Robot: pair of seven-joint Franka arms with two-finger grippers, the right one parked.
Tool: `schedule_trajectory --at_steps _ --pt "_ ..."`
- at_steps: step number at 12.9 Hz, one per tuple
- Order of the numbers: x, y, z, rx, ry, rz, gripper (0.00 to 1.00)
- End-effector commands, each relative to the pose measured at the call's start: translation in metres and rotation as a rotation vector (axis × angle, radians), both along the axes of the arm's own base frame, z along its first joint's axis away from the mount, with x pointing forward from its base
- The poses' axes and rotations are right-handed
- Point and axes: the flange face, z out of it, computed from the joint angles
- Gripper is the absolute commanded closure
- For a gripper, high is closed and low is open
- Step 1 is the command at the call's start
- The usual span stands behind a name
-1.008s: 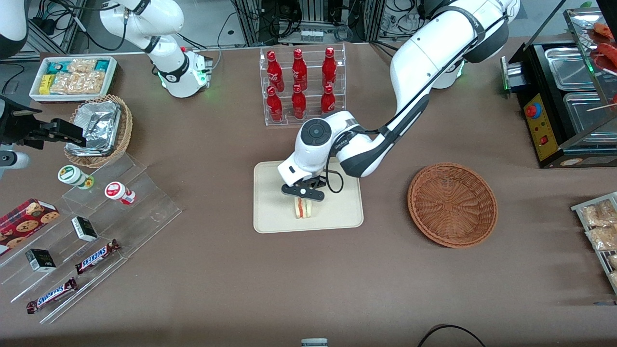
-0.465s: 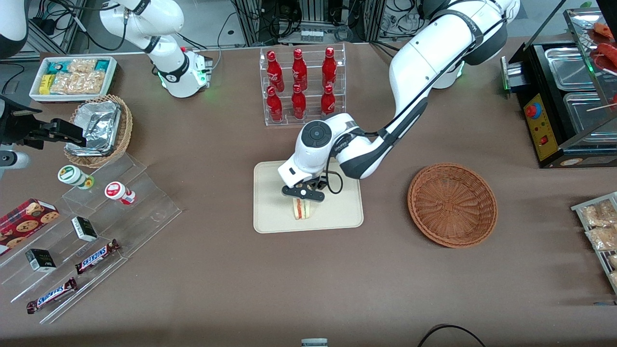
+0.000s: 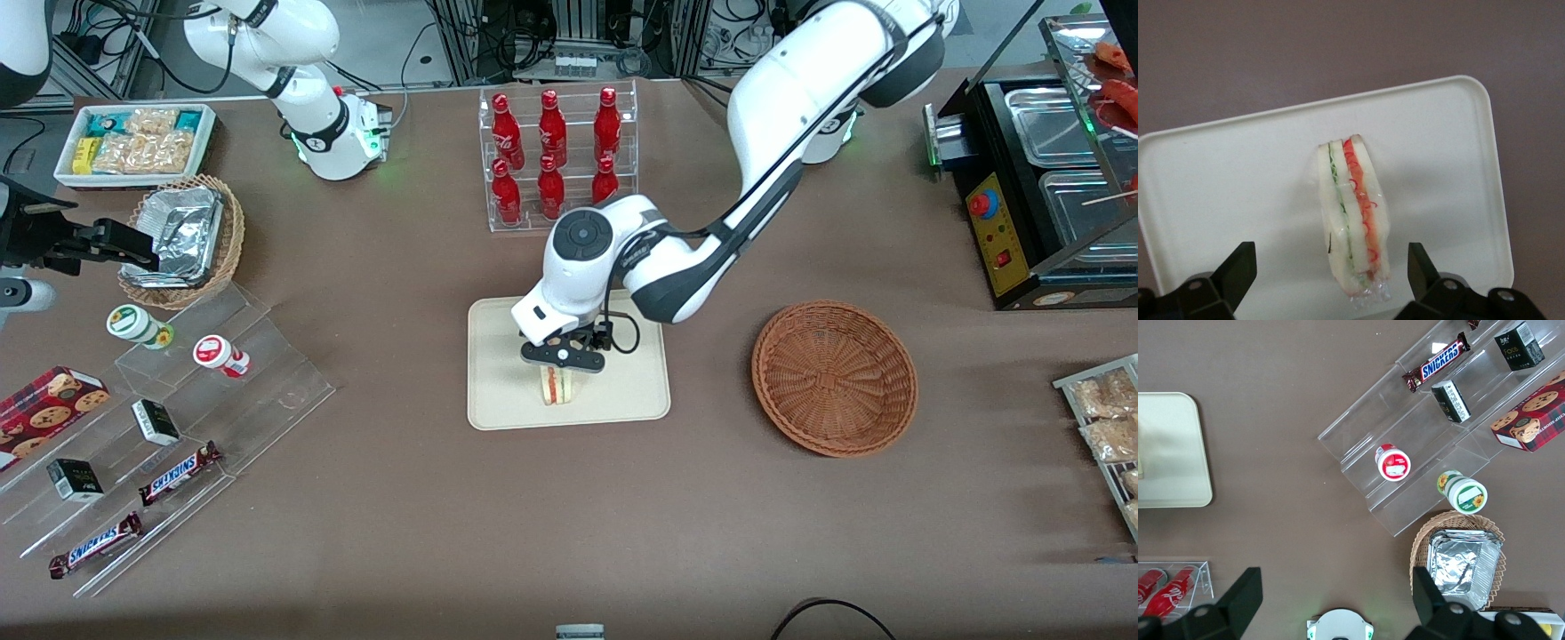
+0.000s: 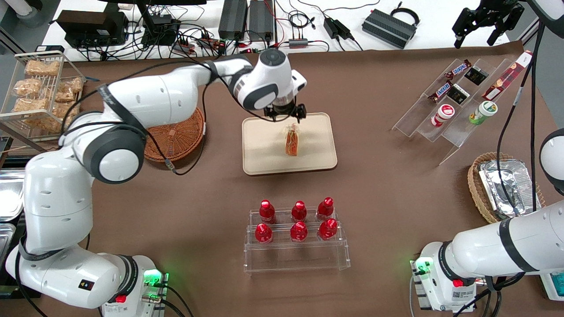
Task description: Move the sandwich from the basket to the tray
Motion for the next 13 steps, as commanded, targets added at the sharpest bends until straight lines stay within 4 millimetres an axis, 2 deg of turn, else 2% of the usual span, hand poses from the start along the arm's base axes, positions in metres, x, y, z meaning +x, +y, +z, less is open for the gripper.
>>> schedule_trajectory --at_steps 1,3,4,7,9,10,13 --pt "0.015 0.039 0.064 0.013 -0.023 0.103 0.0" --pt "0.029 0.074 0.105 0.012 -0.013 0.177 0.0" --pt "0.04 0.102 0.12 0.024 0.01 0.23 0.0" --pt "0.056 0.18 0.16 0.043 0.049 0.328 0.0" --pt "0.049 0.222 0.178 0.11 0.047 0.268 0.0" --pt "0.051 0.252 0.186 0.134 0.047 0.254 0.0" --pt "0.045 0.308 0.217 0.124 0.09 0.159 0.0"
